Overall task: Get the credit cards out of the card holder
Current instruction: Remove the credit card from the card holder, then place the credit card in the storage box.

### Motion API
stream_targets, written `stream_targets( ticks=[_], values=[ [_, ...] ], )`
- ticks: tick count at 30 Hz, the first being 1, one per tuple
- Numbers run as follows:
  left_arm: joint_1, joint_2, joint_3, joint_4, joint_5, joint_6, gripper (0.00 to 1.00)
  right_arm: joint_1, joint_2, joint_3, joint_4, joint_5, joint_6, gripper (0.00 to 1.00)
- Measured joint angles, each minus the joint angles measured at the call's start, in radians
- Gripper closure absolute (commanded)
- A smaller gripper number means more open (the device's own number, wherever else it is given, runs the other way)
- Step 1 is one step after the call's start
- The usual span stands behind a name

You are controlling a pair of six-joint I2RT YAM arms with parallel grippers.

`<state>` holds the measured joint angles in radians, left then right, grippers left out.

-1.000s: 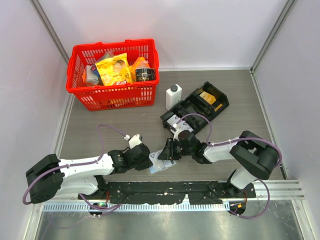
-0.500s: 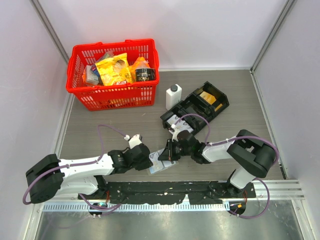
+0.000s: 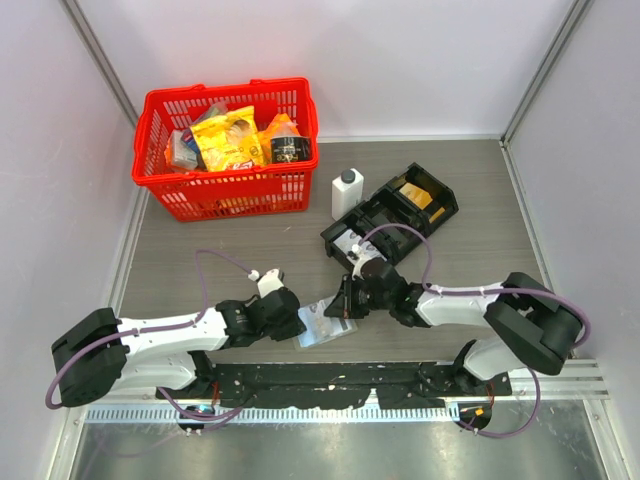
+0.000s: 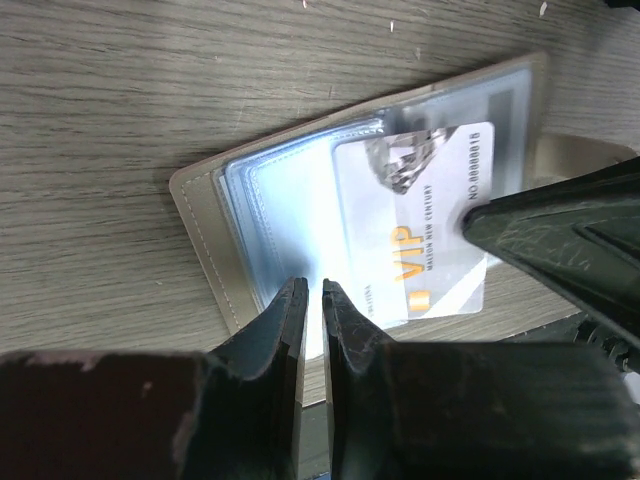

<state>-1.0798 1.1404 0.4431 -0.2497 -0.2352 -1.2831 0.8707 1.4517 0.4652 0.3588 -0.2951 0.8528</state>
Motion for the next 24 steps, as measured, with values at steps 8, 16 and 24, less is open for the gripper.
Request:
stream_targets(
  ticks=[8, 16, 24],
  values=[
    [0.0, -0.004, 0.0, -0.001, -0.002, 0.0, 0.7, -0.011, -0.133, 0.012, -0.198, 0.094, -0.05, 0.99],
    [0.103, -0.058, 0.051, -0.106, -0.006, 0.086, 0.3, -0.02, -0.318, 0.036, -0.338, 0.162, -0.072, 0.99],
    [0.408, -0.238, 0.245, -0.284, 0.019, 0.291, 0.0, -0.117, -0.502, 0.071, -0.379, 0.203, -0.067, 0.99]
  ],
)
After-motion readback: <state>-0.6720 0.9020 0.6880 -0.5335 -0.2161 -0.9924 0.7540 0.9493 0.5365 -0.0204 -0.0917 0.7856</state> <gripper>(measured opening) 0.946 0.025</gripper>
